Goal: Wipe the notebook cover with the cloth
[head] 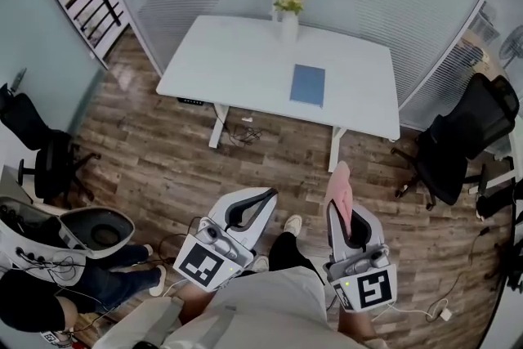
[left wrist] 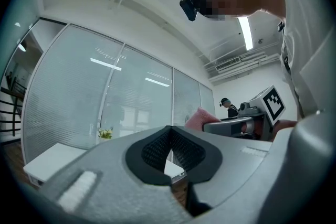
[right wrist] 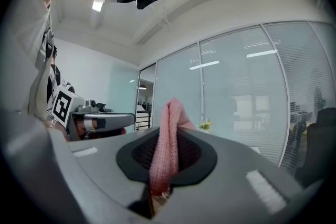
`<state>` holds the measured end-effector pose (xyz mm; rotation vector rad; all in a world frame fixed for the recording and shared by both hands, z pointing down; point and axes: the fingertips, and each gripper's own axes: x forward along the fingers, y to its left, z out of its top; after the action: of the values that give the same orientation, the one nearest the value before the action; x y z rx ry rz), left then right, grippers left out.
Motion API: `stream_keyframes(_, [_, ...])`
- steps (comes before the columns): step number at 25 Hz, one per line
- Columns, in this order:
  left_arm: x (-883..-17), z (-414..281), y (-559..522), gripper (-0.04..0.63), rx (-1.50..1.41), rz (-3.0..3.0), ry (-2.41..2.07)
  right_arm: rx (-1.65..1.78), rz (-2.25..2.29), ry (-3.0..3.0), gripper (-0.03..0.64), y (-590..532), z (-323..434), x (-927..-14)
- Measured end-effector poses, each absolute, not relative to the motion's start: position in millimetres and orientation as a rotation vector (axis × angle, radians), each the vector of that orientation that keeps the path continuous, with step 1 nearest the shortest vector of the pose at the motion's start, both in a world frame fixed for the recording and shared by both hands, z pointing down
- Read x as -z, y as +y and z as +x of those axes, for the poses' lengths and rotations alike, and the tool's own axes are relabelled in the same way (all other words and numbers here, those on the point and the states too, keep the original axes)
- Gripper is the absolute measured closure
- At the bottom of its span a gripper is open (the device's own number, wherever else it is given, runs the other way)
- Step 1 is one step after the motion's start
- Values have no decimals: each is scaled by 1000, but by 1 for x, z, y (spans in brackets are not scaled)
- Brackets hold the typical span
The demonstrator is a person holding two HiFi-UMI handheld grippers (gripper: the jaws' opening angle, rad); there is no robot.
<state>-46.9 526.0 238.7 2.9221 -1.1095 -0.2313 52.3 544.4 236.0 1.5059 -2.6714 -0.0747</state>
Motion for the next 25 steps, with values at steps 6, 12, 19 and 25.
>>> stream_keyframes(6, [-227,6,464,592,216,2957,-1080,81,1542,-2667,588,483,105,-230])
stream_keyframes(12, [-222,64,408,592,206,2983,-1045,96,1554,-2668,588,427,157,-224])
stream_keyframes(19, [-219,104,345,592,209,2982,-1061,91,1547,-2660,588,365,199,-226])
stream_keyframes(25, [-224,123,324,592,199,2963,-1073,94,1521,-2672,588,343,216,-226])
